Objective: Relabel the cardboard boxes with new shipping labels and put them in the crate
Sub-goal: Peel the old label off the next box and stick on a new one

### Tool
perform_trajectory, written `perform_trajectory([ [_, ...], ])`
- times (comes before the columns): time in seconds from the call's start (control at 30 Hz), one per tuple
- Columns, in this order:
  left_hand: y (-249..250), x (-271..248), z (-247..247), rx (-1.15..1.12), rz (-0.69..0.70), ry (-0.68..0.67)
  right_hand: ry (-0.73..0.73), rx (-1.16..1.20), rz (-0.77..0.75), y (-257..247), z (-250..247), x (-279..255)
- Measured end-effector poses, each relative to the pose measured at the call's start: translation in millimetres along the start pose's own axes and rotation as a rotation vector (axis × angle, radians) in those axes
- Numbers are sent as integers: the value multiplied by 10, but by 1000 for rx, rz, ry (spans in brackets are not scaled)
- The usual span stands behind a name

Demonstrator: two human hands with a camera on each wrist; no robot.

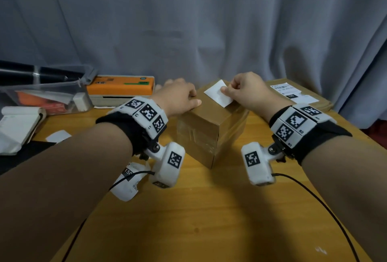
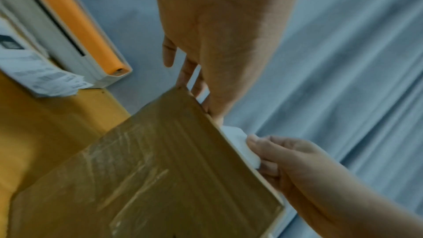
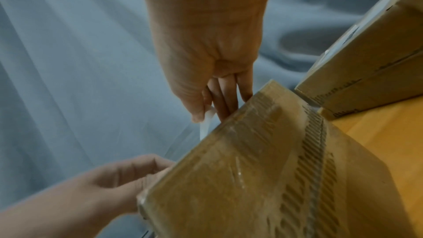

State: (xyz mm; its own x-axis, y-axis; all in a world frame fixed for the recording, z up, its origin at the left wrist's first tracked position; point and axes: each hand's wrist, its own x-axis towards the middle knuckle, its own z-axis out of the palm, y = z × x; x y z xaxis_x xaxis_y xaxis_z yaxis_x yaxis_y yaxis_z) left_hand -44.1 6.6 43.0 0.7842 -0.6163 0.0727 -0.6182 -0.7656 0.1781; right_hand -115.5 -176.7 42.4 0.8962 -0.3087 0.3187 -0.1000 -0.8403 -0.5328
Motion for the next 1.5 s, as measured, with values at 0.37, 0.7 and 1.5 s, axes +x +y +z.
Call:
perform_trajectory([
  [0.37,367,18,113,129,-100,-259,-24,-13,-26,-158,-50,36],
  [0.7,157,14,20,85,49,-184,-176,19,19,-286,-95,17],
  [1.5,160,19,-82,116,37,-193,176,103,-18,-175,-407,9],
])
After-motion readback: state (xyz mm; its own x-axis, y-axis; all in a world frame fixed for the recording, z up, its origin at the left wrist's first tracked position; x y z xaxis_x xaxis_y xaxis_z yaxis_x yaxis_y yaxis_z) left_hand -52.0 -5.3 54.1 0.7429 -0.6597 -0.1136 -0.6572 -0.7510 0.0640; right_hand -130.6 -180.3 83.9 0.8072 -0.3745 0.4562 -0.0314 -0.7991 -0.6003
